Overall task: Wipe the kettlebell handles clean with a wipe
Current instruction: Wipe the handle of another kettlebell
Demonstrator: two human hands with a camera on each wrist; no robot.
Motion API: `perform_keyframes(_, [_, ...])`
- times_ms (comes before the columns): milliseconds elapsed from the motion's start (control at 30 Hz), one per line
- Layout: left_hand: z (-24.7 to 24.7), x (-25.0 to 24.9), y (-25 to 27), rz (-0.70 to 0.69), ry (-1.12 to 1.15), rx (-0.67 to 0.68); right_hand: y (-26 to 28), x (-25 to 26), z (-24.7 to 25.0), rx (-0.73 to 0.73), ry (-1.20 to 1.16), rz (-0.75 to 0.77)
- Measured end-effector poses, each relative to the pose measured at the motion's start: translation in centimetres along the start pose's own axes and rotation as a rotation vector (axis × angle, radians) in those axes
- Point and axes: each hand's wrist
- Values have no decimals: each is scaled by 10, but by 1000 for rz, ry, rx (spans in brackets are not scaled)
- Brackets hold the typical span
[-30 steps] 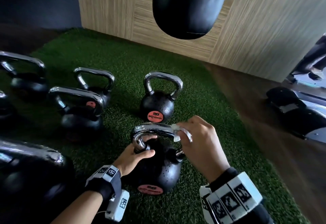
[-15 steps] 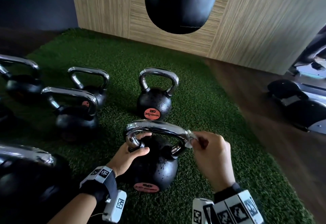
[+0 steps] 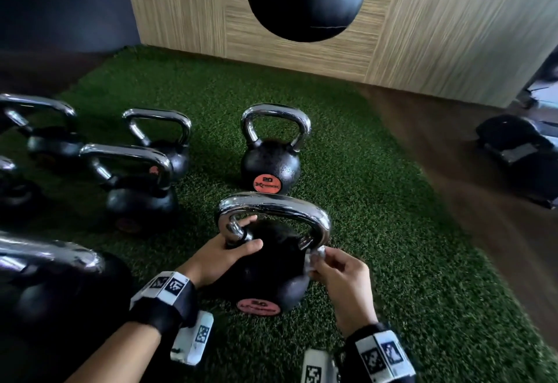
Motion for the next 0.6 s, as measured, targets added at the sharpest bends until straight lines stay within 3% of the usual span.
perform_keyframes(100, [11,-20,13,151,-496,59,-3,4,5,17,118,-42])
perform_keyframes(167, [19,-36,24,170,-882,62,-1,10,13,145,316,-45])
perform_keyframes(200, [24,-45,30,128,-946,32,2,15,15,237,394,-27])
perform_keyframes(233, [30,-53,35,66,-909,9,6,22,14,321,437,-9])
perform_keyframes(300, [35,-67,45,-59,-618,15,16,37,9,430,424,55])
perform_keyframes(433, [25,-98,57,-117,-15,66,30,69,-3,395,276,250])
perform_keyframes(533, [16,-110,60,-244,-53,110,41,86,-10,372,251,400])
perform_keyframes(600, [12,-115,59,-342,-111,97,45,92,-13,278,288,476])
Point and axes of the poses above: each hand's wrist, its own y-axis away from the middle knuckle, its own z-axis out of the back of the hand, x = y × z, and after that the axes turned 8 degrees about -z, right-handed
